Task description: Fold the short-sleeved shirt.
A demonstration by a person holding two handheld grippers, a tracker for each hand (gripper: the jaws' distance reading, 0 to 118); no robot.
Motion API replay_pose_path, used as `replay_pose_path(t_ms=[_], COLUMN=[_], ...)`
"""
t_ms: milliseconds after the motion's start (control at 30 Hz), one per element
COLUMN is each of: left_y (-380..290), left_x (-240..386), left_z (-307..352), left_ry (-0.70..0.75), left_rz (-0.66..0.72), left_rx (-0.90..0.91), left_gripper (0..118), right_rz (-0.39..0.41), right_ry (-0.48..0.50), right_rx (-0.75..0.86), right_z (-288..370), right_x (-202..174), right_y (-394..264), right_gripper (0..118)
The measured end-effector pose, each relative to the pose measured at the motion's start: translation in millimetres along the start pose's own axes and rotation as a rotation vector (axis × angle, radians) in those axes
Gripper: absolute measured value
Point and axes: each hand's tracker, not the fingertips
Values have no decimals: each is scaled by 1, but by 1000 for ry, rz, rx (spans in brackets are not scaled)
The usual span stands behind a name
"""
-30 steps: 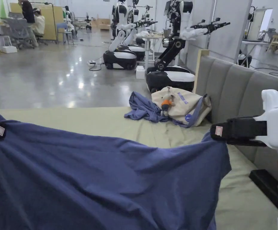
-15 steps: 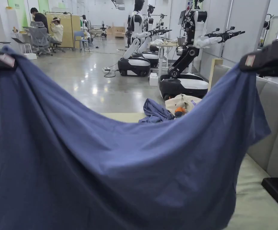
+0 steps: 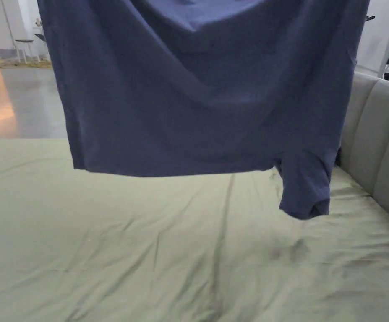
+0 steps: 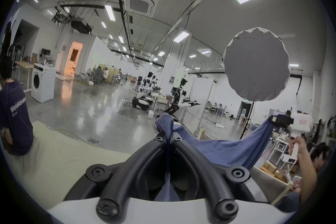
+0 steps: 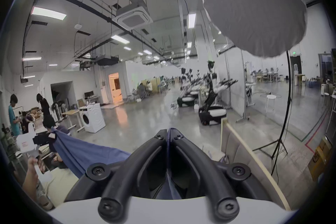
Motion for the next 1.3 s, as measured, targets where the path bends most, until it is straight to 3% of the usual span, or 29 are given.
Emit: replay_pose_path(t_ms=[167,300,433,467,533,567,633,733,767,833,933,1100,1300], left_y=[-13,-57,-126,-142,-177,-193,-225,-264,-275,-299,-331,-378,-421], left_x=[-12,-32,-45,-48,-44,-45,-50,-55,-56,-59,-61,-75,-75], left_z=[-34,-54,-59,-60,-48,-43,-28,3,17,44,84,147,221], left_ry=[27,10,-10,-28,-37,-35,-92,-130,-131,-180,-148,-143,-125], left_rz=[-36,-4,51,59,63,70,141,162,165,225,170,231,173], left_rx=[0,-50,-106,-154,-170,-200,-239,-239,-241,-258,-293,-346,-450], left_gripper=[3,3,3,3,3,3,3,3,3,3,3,3,3], right_rz=[18,15,-133,-167,-164,-175,-218,-211,-246,-278,-288,-311,-315], right_ry=[-35,-20,24,86,65,129,155,179,228,220,242,253,259], right_rx=[44,-1,-80,-101,-130,-174,-201,-247,-280,-301,-327,-413,-516], right_z=[-27,-53,-70,-73,-69,-65,-50,-21,-10,12,49,115,191], right_x=[-7,10,34,40,42,44,48,55,61,72,86,94,102], right_y=[-5,-46,-118,-140,-179,-200,-239,-291,-307,-334,-370,-424,-486], right_gripper=[4,4,4,4,4,4,4,4,4,4,4,4,4])
